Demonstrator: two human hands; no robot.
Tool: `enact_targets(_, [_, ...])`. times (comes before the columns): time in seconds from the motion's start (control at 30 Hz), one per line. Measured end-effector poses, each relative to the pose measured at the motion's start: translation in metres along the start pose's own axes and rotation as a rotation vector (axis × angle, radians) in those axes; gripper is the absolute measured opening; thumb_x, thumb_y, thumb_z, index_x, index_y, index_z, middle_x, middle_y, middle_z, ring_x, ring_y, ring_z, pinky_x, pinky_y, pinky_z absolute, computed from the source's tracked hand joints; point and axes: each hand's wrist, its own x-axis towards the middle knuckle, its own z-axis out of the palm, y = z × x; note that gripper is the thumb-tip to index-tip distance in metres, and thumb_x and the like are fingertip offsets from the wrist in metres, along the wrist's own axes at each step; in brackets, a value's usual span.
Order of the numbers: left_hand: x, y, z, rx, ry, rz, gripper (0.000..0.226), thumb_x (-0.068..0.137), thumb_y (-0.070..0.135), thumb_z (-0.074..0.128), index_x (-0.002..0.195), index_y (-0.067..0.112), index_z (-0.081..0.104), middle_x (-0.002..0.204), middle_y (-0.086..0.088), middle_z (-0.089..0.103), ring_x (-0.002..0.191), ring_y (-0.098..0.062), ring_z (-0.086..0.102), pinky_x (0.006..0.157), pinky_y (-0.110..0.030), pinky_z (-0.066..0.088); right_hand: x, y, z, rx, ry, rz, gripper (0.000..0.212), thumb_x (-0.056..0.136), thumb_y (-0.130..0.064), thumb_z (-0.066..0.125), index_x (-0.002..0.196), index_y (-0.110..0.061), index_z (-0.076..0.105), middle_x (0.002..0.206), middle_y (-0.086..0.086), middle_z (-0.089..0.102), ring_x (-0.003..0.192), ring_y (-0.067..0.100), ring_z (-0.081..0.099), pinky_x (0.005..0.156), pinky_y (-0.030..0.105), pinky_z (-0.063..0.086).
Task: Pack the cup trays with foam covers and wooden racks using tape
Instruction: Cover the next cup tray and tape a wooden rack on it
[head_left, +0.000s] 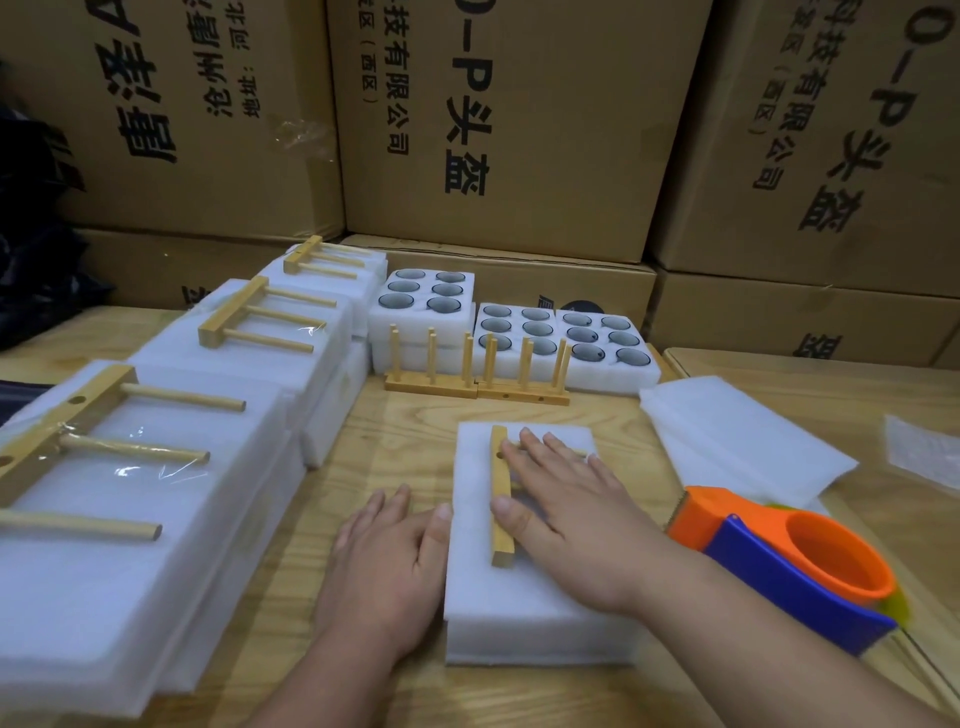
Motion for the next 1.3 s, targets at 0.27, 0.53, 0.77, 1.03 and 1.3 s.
enact_targets(0.27, [0.000,0.000,0.000,0.002,0.011,0.003,0.099,0.077,0.074,-0.014,0.142,0.041,0.053,0.164,0.009,0.029,0.154,-0.012,0.013,0.125,-0.037,0.009,-0.012,0.007,-0.013,0.250,0.148,0.003,0.065,0.099,-0.066,0.029,0.158,-0.040,0.024,0.167,-0.020,0.009,0.153,-0.001,-0.001,0.126,0.032,0.007])
enact_targets(0.53, [0.002,-0.002,0.004,0.017,0.044,0.012,0.098,0.078,0.071,-0.014,0.143,0.039,0.053,0.163,0.009,0.030,0.154,-0.013,0.015,0.124,-0.035,0.010,-0.066,0.067,-0.066,0.017,0.394,0.438,0.082,0.070,-0.082,0.049,0.132,-0.028,0.054,0.119,-0.010,0.056,0.116,0.014,0.055,0.095,0.035,0.048])
enact_targets(0.77, [0.003,-0.003,0.007,0.017,0.062,0.006,0.093,0.085,0.068,-0.014,0.145,0.038,0.051,0.163,0.008,0.031,0.153,-0.013,0.017,0.123,-0.035,0.011,-0.099,0.098,-0.073,-0.107,0.047,0.696,0.073,0.061,-0.091,0.057,0.102,-0.031,0.048,0.091,-0.011,0.060,0.079,0.005,0.058,0.060,0.027,0.044])
enact_targets(1.03, [-0.002,0.000,0.002,0.043,0.018,0.001,0.085,0.088,0.066,-0.006,0.144,0.037,0.052,0.164,0.009,0.029,0.154,-0.013,0.015,0.124,-0.036,0.010,-0.104,0.111,-0.064,-0.161,0.013,0.722,0.061,0.069,-0.082,0.064,0.082,-0.023,0.057,0.076,-0.005,0.063,0.066,0.010,0.059,0.053,0.026,0.039])
enact_targets(1.3, [-0.003,0.001,0.001,0.041,-0.003,-0.006,0.067,0.097,0.058,0.008,0.141,0.038,0.055,0.164,0.007,0.030,0.154,-0.015,0.017,0.124,-0.037,0.011,-0.111,0.118,-0.050,-0.137,-0.027,0.659,0.057,0.065,-0.081,0.063,0.085,-0.029,0.053,0.081,-0.008,0.061,0.072,0.004,0.057,0.056,0.025,0.039])
